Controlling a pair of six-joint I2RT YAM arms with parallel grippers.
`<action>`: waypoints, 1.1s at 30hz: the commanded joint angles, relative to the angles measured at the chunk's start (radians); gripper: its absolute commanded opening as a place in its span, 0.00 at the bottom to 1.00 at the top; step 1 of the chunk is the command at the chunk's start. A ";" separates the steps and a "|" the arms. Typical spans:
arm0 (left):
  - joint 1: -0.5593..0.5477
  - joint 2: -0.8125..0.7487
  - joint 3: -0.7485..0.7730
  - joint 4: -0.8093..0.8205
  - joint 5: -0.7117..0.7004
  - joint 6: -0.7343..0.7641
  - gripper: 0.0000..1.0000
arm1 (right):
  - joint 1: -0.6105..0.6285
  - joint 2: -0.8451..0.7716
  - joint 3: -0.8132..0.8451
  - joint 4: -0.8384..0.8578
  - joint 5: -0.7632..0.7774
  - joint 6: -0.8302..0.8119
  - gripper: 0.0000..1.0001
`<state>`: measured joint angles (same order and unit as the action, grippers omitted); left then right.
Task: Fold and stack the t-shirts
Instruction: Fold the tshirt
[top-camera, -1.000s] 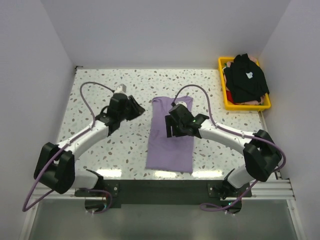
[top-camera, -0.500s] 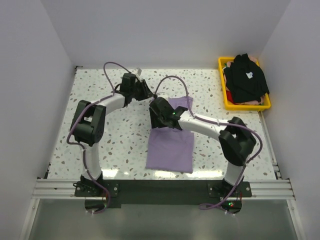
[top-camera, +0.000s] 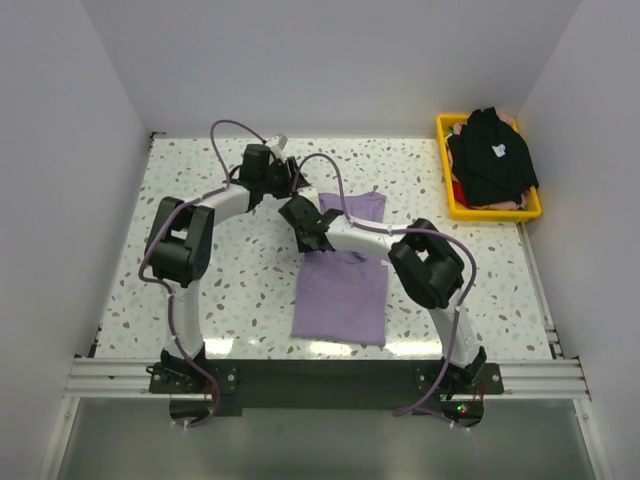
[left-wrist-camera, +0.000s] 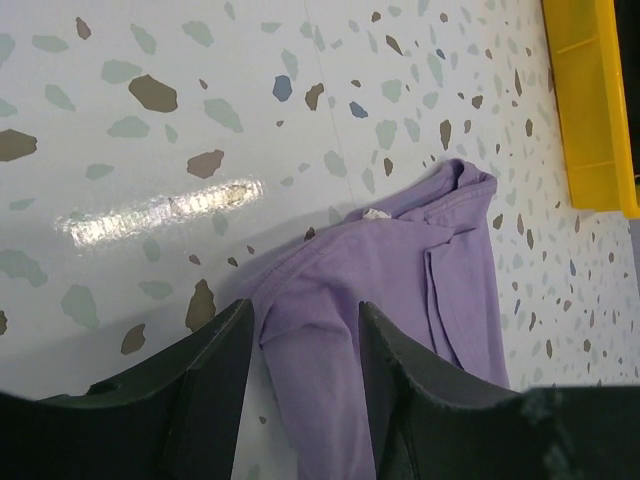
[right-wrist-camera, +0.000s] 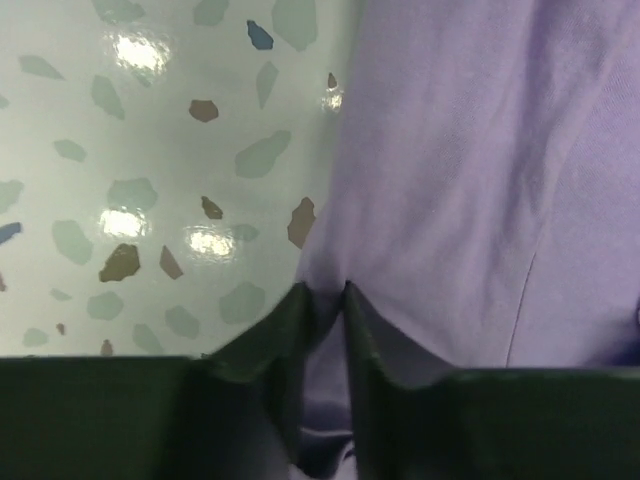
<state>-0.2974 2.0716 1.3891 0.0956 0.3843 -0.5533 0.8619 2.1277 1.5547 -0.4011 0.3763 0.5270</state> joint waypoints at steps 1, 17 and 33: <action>0.011 0.005 -0.013 0.081 0.028 0.012 0.51 | 0.000 -0.005 0.031 -0.004 0.039 -0.027 0.19; 0.009 -0.068 -0.263 0.320 0.080 -0.203 0.56 | -0.047 -0.242 -0.305 0.154 -0.157 -0.047 0.00; 0.007 -0.127 -0.320 0.259 0.042 -0.214 0.42 | -0.055 -0.224 -0.289 0.136 -0.169 -0.042 0.00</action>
<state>-0.2947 1.9926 1.0809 0.3691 0.4591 -0.7757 0.8120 1.9343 1.2583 -0.2836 0.2165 0.4885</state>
